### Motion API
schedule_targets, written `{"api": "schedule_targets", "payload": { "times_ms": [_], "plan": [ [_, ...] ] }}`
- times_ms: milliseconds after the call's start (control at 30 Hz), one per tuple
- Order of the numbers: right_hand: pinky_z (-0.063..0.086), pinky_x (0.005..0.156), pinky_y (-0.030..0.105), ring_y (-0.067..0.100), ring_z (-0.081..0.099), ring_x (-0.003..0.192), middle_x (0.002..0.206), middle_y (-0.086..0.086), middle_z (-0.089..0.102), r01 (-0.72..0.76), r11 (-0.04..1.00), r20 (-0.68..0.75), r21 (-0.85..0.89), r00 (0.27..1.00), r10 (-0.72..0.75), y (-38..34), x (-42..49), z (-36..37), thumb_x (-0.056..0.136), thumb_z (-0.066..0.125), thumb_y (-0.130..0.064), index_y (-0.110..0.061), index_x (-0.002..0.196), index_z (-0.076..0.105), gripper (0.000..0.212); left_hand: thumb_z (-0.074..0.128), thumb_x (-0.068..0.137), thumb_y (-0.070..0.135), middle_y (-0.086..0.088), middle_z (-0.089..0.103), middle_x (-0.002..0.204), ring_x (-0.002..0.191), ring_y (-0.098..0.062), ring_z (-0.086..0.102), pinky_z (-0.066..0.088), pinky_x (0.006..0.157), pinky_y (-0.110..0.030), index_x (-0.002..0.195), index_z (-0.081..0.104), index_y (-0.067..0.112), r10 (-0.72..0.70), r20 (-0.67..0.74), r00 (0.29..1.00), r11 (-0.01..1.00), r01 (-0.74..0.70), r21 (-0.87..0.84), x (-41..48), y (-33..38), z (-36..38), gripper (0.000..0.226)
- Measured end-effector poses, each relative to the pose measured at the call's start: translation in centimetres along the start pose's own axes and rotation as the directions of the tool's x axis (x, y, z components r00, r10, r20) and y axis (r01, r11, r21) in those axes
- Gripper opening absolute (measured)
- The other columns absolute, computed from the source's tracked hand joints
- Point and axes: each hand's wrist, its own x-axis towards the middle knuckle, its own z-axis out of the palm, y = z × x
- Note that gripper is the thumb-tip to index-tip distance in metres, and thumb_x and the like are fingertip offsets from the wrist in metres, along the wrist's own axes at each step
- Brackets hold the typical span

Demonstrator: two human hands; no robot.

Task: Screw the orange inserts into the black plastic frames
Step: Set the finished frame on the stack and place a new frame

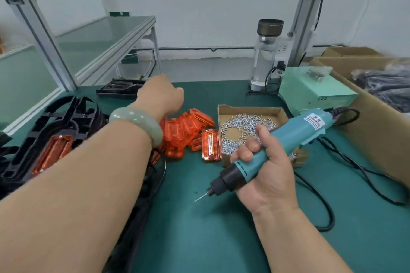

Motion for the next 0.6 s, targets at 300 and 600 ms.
{"api": "schedule_targets", "payload": {
  "times_ms": [300,600],
  "plan": [
    [0.042,0.047,0.023,0.011,0.044,0.04,0.055,-0.002,0.044,-0.028,1.0,0.062,-0.002,0.998,0.028,0.8,0.3,-0.8,0.065,0.078,-0.016,-0.023,0.076,0.073,0.014,0.054,0.086,0.009,-0.016,0.059,0.105,0.104,-0.034,0.057,0.04,0.086,-0.035,0.084,0.053,0.004,-0.2,0.104,0.974,0.878,0.131,0.461,11.0,-4.3,3.4,0.005],
    [0.044,0.043,0.028,0.015,0.043,0.034,0.051,0.003,0.042,-0.004,1.0,0.081,-0.007,0.997,0.004,1.5,0.3,-0.5,0.037,0.097,-0.03,-0.014,0.085,0.071,0.057,0.045,0.092,0.003,-0.021,0.063,0.103,0.094,-0.036,0.059,0.036,0.065,-0.032,0.109,0.06,-0.007,-0.11,0.123,0.986,0.867,0.034,0.497,13.2,-8.5,5.6,0.025]
  ]
}}
